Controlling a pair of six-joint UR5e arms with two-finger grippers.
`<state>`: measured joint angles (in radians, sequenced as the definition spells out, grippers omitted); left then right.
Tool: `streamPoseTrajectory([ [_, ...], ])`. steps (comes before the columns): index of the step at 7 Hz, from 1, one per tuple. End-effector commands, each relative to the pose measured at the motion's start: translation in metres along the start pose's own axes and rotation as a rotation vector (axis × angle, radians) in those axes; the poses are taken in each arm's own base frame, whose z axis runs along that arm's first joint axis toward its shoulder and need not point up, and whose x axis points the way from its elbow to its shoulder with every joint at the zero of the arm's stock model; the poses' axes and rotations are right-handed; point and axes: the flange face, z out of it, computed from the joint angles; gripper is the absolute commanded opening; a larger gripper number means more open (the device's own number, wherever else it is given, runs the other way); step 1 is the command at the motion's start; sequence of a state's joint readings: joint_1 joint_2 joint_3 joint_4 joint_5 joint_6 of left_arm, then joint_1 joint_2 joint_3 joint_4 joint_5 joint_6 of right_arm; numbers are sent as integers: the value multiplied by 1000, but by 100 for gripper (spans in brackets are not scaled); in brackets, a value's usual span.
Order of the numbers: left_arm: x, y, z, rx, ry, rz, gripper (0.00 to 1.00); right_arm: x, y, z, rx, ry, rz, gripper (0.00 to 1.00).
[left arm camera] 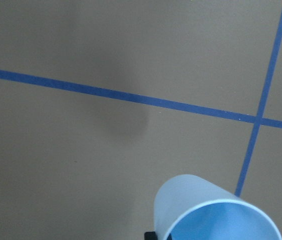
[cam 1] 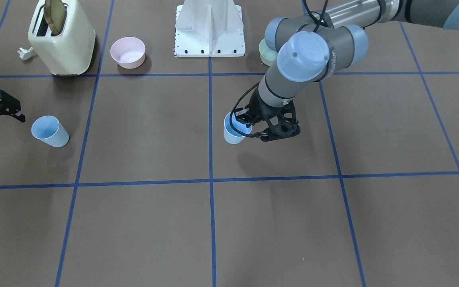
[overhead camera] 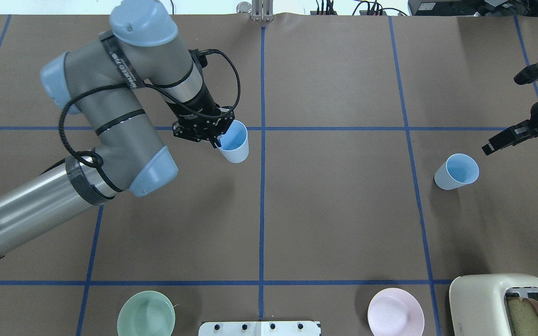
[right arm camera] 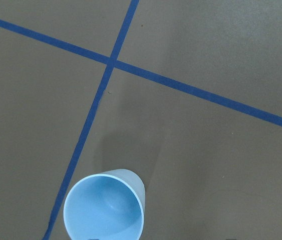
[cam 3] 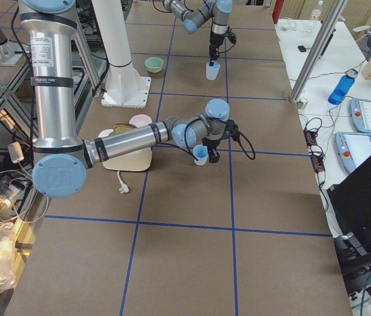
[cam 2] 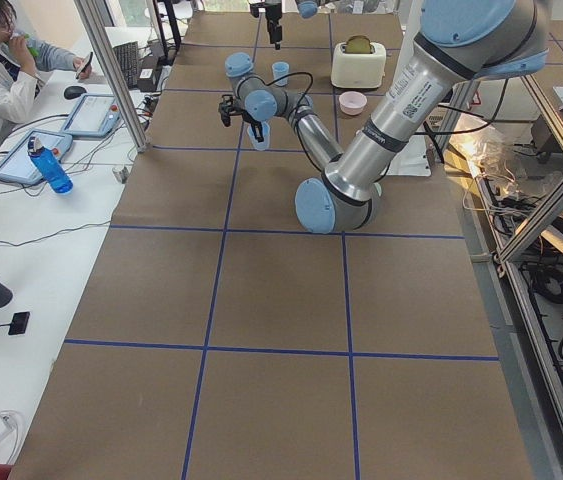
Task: Stack blue cups with both arms
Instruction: 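Set the cup at center with left gripper while right gripper descends to other cup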
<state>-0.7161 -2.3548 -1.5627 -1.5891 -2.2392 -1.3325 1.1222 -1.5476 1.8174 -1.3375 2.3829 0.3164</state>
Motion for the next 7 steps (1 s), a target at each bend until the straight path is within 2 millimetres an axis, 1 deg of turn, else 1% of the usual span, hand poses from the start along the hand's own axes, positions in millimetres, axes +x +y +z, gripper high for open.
streamPoseTrajectory([
  [1,23,13,24,4,-18,-10,0,-5,-8,1,4,-1,9,76],
  [2,23,18,33,-5,-27,-7,0,-10,-10,7,0,12,28,75],
  [3,24,19,42,10,-36,-2,0,-22,-13,20,-6,40,16,75],
  [4,24,19,48,9,-34,2,0,-26,-13,27,-12,53,8,76],
  [7,28,23,49,5,-31,0,0,-26,-9,41,-33,64,5,76],
])
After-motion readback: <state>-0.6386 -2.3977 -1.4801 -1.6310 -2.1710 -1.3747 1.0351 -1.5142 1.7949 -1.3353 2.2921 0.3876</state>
